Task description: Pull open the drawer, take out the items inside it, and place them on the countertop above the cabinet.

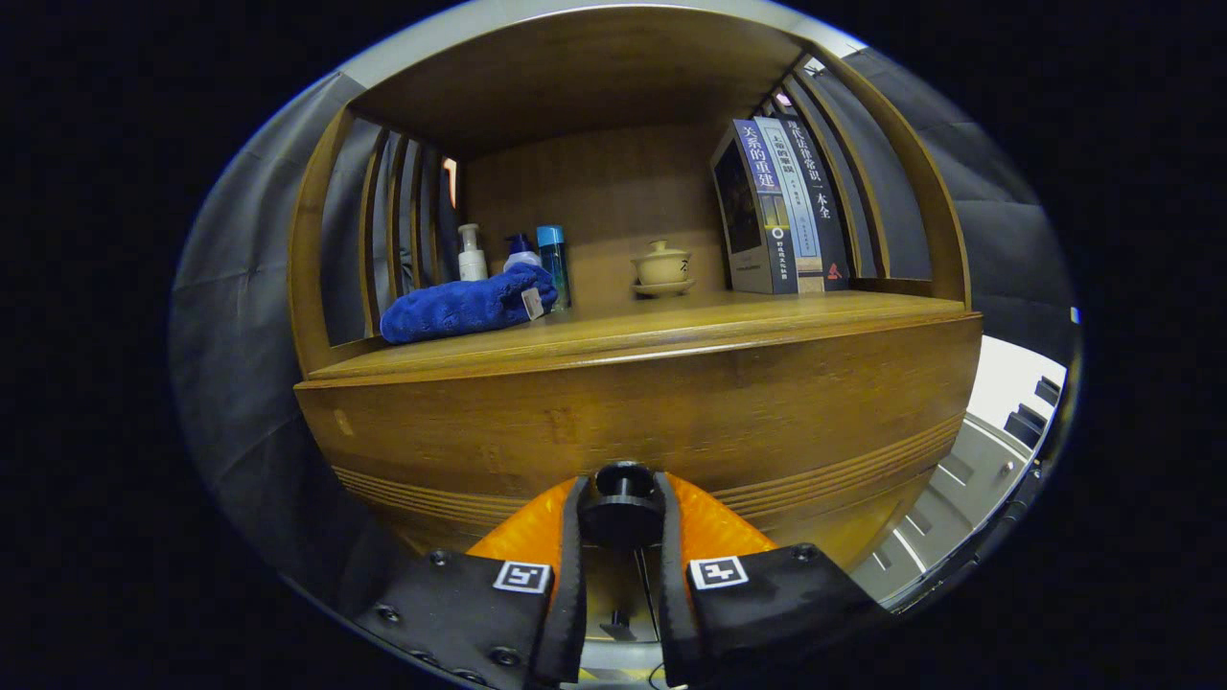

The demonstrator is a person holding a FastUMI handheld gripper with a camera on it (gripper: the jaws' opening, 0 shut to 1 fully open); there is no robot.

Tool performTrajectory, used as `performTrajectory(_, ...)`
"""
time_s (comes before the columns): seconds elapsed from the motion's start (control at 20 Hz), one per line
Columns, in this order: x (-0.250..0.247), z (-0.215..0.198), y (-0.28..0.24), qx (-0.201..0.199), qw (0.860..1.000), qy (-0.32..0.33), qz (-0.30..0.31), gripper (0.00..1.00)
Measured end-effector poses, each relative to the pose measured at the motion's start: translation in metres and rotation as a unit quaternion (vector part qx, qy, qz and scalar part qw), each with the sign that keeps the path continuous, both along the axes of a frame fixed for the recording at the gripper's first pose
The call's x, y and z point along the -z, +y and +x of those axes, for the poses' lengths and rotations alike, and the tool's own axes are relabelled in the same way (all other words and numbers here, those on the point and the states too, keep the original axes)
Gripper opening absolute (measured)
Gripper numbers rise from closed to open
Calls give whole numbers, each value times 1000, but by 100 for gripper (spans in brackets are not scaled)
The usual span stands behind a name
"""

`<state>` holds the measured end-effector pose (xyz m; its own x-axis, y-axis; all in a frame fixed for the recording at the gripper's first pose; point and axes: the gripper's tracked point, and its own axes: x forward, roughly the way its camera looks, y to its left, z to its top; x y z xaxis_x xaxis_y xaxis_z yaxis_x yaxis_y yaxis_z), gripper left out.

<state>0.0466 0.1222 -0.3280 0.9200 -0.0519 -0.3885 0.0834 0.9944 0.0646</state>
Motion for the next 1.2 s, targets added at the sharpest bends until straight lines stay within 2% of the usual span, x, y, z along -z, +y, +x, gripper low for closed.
performTrajectory(0.2, -9, -43, 5, -22, 1000, 6, -8, 39)
performTrajectory(0.65, -26, -116, 16, -20, 999, 15, 20, 39)
performTrajectory(0.8, -29, -130, 19, -28, 999, 16, 5, 39)
performTrajectory(1.2, -30, -152, 22, -30, 999, 29, 10, 39)
